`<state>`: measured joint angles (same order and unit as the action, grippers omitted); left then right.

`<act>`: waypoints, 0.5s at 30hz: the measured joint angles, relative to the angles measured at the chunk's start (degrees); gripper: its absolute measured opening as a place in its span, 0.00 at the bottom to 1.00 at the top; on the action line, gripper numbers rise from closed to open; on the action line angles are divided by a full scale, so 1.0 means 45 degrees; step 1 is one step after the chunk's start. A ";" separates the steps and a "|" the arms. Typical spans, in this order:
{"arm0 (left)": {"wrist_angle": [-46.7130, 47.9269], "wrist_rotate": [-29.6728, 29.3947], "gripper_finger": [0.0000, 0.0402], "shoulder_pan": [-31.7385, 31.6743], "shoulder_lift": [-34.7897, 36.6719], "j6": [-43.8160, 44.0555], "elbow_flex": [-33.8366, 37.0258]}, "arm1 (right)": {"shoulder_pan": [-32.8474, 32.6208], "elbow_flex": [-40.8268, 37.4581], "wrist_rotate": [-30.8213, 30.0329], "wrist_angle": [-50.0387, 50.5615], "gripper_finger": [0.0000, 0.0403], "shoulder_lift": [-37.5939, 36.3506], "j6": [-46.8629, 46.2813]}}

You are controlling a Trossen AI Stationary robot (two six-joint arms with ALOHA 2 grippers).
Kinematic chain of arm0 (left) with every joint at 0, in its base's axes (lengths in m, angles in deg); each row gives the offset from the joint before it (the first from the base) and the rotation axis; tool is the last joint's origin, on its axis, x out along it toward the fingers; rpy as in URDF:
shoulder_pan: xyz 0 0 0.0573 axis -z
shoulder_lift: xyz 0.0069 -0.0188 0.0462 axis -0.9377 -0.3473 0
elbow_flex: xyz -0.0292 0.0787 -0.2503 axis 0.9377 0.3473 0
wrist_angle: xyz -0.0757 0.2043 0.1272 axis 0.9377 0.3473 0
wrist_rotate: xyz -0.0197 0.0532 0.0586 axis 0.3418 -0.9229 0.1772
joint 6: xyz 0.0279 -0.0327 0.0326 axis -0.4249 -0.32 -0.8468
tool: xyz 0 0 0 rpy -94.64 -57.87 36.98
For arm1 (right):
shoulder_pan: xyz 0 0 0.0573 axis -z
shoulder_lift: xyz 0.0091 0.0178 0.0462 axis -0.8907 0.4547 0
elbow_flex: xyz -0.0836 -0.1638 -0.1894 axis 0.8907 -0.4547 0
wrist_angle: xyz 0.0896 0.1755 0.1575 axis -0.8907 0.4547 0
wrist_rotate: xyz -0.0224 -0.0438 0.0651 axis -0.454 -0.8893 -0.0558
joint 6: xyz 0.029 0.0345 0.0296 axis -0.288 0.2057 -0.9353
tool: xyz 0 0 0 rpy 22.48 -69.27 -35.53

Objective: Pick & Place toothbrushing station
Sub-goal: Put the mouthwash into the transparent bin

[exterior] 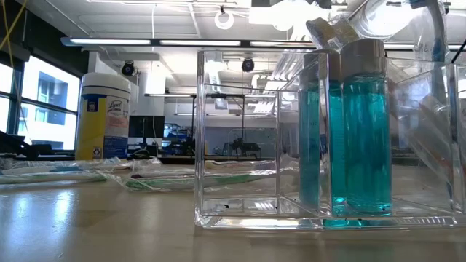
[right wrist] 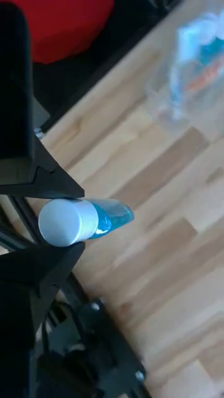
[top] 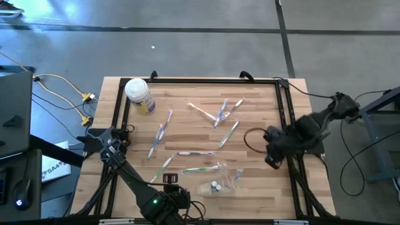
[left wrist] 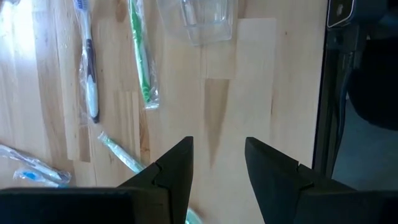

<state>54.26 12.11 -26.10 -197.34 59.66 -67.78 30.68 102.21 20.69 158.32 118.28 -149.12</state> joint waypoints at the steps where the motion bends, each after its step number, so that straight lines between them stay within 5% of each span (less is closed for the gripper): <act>1: 0.0000 0.0000 0.36 0.0000 0.0000 0.0087 0.0000 | -0.0422 0.0026 -0.0028 -0.0031 0.23 0.0000 -0.0356; 8: 0.0000 0.0009 0.36 0.0000 0.0000 0.0238 0.0000 | -0.3509 0.0034 -0.1411 -0.3084 0.23 0.0152 -0.0917; 15: 0.0000 0.0005 0.36 0.0000 0.0000 0.0246 0.0000 | -0.4902 0.0037 -0.2797 -0.7927 0.23 0.1499 0.3001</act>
<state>54.26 12.13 -26.10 -197.34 60.76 -67.78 8.62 102.38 8.11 122.65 125.02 -135.62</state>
